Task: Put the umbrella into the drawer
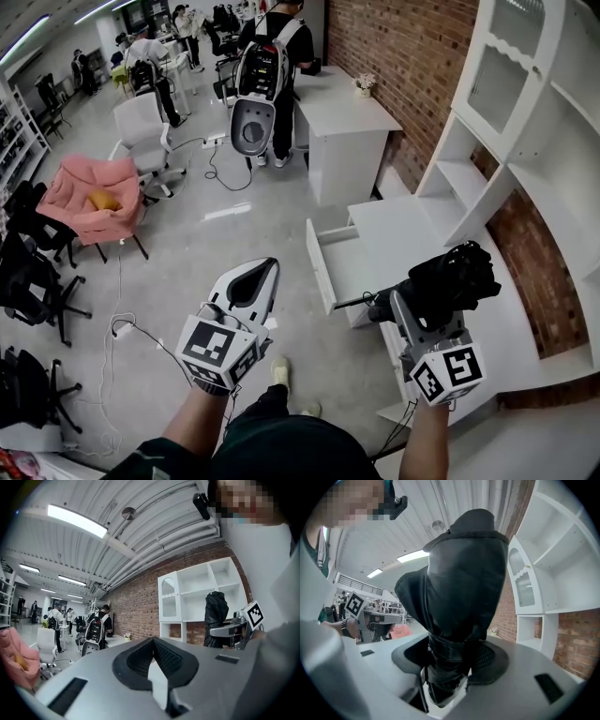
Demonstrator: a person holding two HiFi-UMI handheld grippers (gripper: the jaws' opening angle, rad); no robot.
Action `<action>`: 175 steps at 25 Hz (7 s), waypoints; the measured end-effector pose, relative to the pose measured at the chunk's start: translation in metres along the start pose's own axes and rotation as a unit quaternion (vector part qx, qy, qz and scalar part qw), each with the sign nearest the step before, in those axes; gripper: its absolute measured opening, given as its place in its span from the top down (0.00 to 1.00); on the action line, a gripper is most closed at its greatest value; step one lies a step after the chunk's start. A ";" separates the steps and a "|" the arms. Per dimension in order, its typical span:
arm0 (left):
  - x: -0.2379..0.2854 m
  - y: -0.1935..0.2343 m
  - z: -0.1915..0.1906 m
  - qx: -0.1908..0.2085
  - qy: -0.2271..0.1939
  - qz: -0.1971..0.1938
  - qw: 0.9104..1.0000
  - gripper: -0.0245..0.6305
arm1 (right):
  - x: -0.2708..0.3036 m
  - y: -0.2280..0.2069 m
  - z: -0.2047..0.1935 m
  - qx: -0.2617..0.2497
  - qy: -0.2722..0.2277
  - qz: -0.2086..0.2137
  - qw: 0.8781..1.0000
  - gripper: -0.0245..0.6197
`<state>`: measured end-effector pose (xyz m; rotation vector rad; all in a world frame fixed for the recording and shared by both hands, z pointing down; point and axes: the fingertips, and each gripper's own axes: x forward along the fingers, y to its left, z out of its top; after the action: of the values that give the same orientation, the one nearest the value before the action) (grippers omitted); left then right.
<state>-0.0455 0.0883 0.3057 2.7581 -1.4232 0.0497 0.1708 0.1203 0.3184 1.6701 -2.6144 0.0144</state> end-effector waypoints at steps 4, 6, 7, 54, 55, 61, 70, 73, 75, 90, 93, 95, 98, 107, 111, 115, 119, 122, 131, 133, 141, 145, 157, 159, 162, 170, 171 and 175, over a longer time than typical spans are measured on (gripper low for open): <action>0.022 0.025 -0.006 -0.006 0.003 -0.006 1.000 0.95 | 0.030 -0.008 -0.007 0.003 0.012 -0.010 1.000 0.61; 0.035 0.041 -0.011 -0.011 0.006 -0.007 1.000 0.95 | 0.049 -0.011 -0.013 0.005 0.021 -0.013 1.000 0.61; 0.043 0.049 -0.013 -0.013 0.008 -0.006 1.000 0.95 | 0.059 -0.013 -0.017 0.006 0.026 -0.014 1.000 0.61; 0.288 0.160 -0.095 -0.013 0.023 -0.045 0.999 0.95 | 0.320 -0.108 -0.235 0.037 0.223 0.028 0.974 0.62; 0.294 0.160 -0.100 -0.013 0.026 -0.043 0.999 0.95 | 0.325 -0.109 -0.248 0.037 0.232 0.035 0.971 0.62; 0.321 0.165 -0.128 -0.017 0.047 -0.029 0.998 0.95 | 0.350 -0.108 -0.328 0.047 0.295 0.082 0.951 0.62; 0.356 0.169 -0.179 -0.030 0.080 -0.016 0.996 0.95 | 0.364 -0.088 -0.449 0.069 0.398 0.135 0.905 0.62; 0.362 0.177 -0.194 -0.039 0.094 -0.009 0.995 0.95 | 0.362 -0.081 -0.488 0.060 0.436 0.149 0.886 0.62; 0.366 0.180 -0.203 -0.041 0.103 -0.006 0.994 0.95 | 0.359 -0.080 -0.511 0.066 0.461 0.158 0.871 0.62; 0.391 0.193 -0.259 -0.058 0.135 -0.010 0.989 0.95 | 0.359 -0.073 -0.629 0.103 0.586 0.173 0.785 0.62; 0.398 0.193 -0.273 -0.077 0.141 -0.006 0.987 0.95 | 0.362 -0.074 -0.642 0.105 0.598 0.175 0.775 0.62; 0.403 0.193 -0.281 -0.092 0.145 -0.002 0.985 0.95 | 0.362 -0.075 -0.651 0.106 0.610 0.176 0.766 0.62; 0.406 0.196 -0.293 -0.106 0.153 0.002 0.983 0.95 | 0.361 -0.079 -0.666 0.109 0.630 0.173 0.749 0.62; 0.410 0.200 -0.307 -0.098 0.172 0.014 0.980 0.95 | 0.358 -0.081 -0.687 0.129 0.665 0.172 0.715 0.60; 0.407 0.195 -0.310 -0.106 0.178 0.015 0.978 0.95 | 0.359 -0.091 -0.689 0.129 0.669 0.162 0.714 0.60; 0.403 0.191 -0.305 -0.099 0.180 0.007 0.979 0.95 | 0.360 -0.096 -0.676 0.122 0.672 0.141 0.716 0.60; 0.396 0.184 -0.295 -0.110 0.175 0.004 0.978 0.95 | 0.351 -0.099 -0.650 0.134 0.675 0.109 0.718 0.64; 0.387 0.183 -0.290 -0.116 0.173 0.005 0.978 0.95 | 0.351 -0.101 -0.629 0.104 0.668 0.092 0.731 0.78; 0.351 0.181 -0.269 -0.131 0.163 -0.006 0.978 0.95 | 0.366 -0.105 -0.534 0.150 0.566 0.040 0.810 0.94; 0.346 0.179 -0.265 -0.133 0.165 -0.008 0.977 0.95 | 0.371 -0.109 -0.510 0.162 0.537 0.034 0.827 0.95; 0.314 0.173 -0.248 -0.141 0.183 -0.023 0.973 0.95 | 0.377 -0.112 -0.409 0.158 0.441 0.025 0.883 0.95; 0.295 0.175 -0.238 -0.144 0.185 -0.026 0.972 0.95 | 0.372 -0.100 -0.372 0.154 0.406 0.022 0.900 0.95; 0.264 0.184 -0.178 -0.137 0.150 -0.029 0.979 0.95 | 0.365 -0.085 -0.232 0.093 0.265 -0.013 0.960 0.95; 0.257 0.188 -0.166 -0.134 0.140 -0.029 0.981 0.95 | 0.363 -0.077 -0.210 0.088 0.242 -0.016 0.966 0.95; 0.249 0.195 -0.148 -0.135 0.122 -0.026 0.983 0.95 | 0.360 -0.068 -0.183 0.078 0.215 -0.015 0.973 0.95; 0.222 0.210 -0.095 -0.116 0.086 -0.017 0.989 0.95 | 0.344 -0.058 -0.119 0.058 0.156 -0.022 0.986 0.95; 0.220 0.212 -0.087 -0.112 0.080 -0.017 0.990 0.95 | 0.344 -0.056 -0.111 0.056 0.147 -0.022 0.987 0.95; 0.212 0.215 -0.060 -0.098 0.062 -0.014 0.993 0.95 | 0.342 -0.051 -0.081 0.047 0.117 -0.020 0.992 0.95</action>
<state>-0.0989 -0.2064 0.3789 2.5675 -1.2844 0.0757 0.0758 -0.2086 0.4116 1.6360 -2.4406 0.3186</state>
